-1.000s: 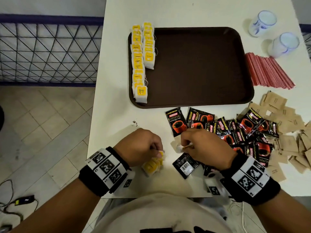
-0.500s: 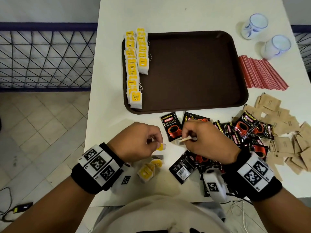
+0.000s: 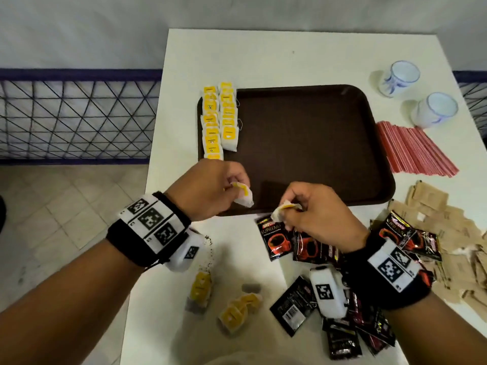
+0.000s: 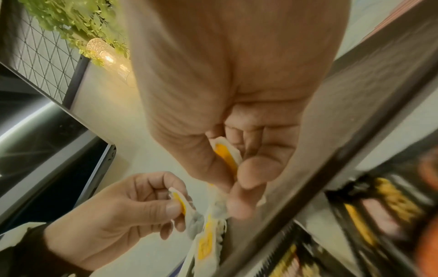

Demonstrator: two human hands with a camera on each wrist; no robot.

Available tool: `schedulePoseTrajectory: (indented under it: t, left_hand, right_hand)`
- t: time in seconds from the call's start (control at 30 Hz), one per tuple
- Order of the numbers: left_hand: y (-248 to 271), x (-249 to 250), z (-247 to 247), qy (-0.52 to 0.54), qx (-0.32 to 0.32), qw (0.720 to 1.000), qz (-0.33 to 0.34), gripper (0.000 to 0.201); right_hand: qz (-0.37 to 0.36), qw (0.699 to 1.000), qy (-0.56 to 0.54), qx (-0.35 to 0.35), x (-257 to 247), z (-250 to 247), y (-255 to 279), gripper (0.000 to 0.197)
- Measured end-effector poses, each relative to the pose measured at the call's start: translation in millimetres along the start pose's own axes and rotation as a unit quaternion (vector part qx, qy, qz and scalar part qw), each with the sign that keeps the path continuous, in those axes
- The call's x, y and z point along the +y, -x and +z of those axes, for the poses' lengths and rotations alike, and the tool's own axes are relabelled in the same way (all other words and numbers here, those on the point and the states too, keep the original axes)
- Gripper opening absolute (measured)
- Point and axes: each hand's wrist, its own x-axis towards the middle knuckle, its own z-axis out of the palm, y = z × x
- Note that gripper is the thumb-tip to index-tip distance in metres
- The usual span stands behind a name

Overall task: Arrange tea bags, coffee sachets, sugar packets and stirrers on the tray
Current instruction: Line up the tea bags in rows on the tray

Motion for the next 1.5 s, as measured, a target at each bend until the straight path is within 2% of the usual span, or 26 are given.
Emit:
schedulePoseTrajectory:
  t: [0.1,0.33,0.5,0.63,0.73,0.93,1.07,1.2,1.5]
  left_hand:
    - [-34.9,-5.9,-22.6,-0.058,0.010,0.998,0.025,0.004]
    - [-102.0,-27.6,-45.5,-0.153,-0.073,0.986,0.010,0.008]
    - [-118.9,-35.6,-42.1,-0.180,-0.085,0.980,0.019,0.002]
    - [-123.0,-40.4,-39.6,-0.179,-0.076,0.980,0.033,0.010]
    - [-123.9,-41.7,-40.2,-0.172,-0.064,0.982,0.035,0.008]
    - [-123.0,-45.4,-45.8,-0.138,-0.009,0.990,0.025,0.016]
    - [-127.3,-53.5,-45.9,-0.138,0.011,0.990,0.019,0.020]
    - [-128.1,-55.8,-46.1,-0.122,0.026,0.992,0.009,0.016]
    - [-124.6,-66.0,-43.6,-0.115,0.069,0.991,-0.004,0.013]
  right_hand:
    - [0.006,0.998,-0.059,0.017,-2.3,-4.3,-33.7,0.013]
    - [0.036,0.993,-0.114,-0.004,-11.1,-0.7,-105.3,0.006]
    - [0.040,0.995,-0.085,-0.025,-17.0,11.7,-129.4,0.010]
    - [0.038,0.996,-0.070,-0.027,-21.3,18.1,-141.9,0.015]
    - [0.035,0.997,-0.068,-0.029,-22.4,21.4,-150.7,0.020]
    - [0.033,0.997,-0.064,-0.018,-22.6,24.7,-161.3,0.015]
    - [0.038,0.996,-0.073,-0.018,-20.6,27.3,-165.3,0.018]
    - [0.031,0.996,-0.081,-0.007,-23.7,31.2,-167.6,0.013]
    - [0.060,0.991,-0.113,0.031,-28.2,37.0,-172.6,0.022]
